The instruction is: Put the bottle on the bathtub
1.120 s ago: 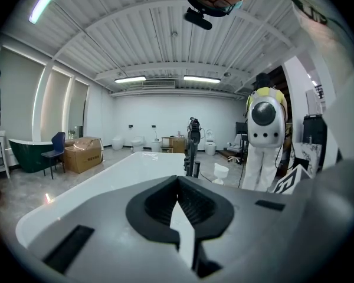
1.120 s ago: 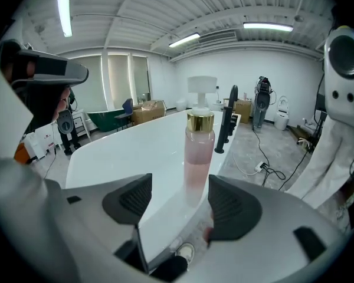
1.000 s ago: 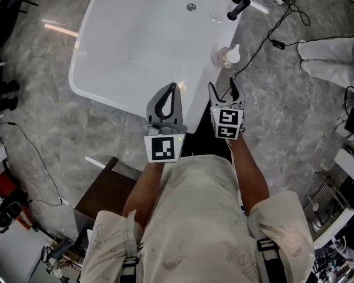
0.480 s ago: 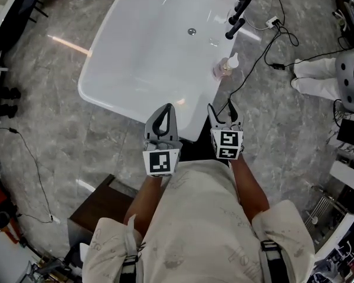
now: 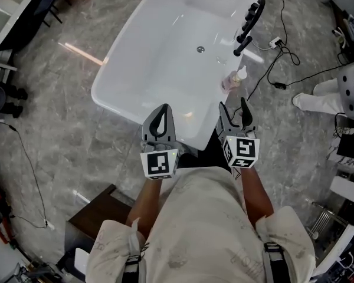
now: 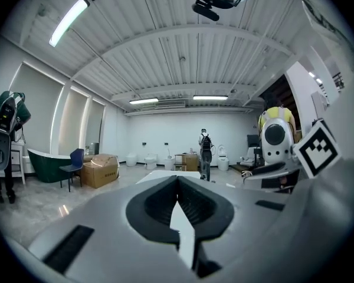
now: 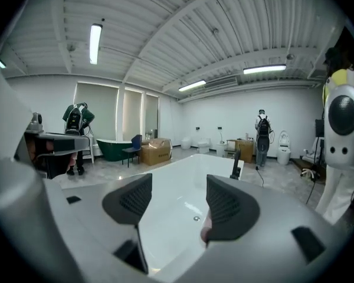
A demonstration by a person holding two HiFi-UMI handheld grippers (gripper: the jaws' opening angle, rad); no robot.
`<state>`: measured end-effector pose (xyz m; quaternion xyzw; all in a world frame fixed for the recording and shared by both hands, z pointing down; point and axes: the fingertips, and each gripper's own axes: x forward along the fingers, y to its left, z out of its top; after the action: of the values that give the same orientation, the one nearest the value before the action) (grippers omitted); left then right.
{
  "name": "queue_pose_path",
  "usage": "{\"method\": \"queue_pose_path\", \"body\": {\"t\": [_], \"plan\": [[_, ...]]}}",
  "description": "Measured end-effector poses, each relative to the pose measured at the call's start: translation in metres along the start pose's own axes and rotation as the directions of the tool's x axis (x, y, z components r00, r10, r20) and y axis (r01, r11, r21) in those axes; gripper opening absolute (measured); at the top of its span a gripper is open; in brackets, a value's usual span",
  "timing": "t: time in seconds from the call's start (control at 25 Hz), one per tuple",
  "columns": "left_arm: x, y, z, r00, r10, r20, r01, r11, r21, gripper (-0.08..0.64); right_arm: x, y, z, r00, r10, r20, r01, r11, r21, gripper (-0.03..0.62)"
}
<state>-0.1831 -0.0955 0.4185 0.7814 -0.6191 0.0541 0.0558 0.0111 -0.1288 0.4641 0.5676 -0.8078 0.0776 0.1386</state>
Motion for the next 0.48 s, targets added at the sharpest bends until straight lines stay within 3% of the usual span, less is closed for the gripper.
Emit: {"method": "queue_pose_path", "body": {"t": [0.24, 0.48], "plan": [[-0.009, 0.025, 0.042, 0.996, 0.038, 0.086, -0.040, 0.999, 0.024, 0.003, -0.011, -0.001, 0.067, 0.991, -0.005, 0.136, 0.016, 0.997, -0.082, 0.265], [-0.006, 0.049, 0.104, 0.978, 0.067, 0.200, -0.089, 0.991, 0.103, 0.003, -0.024, -0.010, 0.157, 0.958, 0.029, 0.285, -0.009, 0.998, -0.069, 0.265]]}}
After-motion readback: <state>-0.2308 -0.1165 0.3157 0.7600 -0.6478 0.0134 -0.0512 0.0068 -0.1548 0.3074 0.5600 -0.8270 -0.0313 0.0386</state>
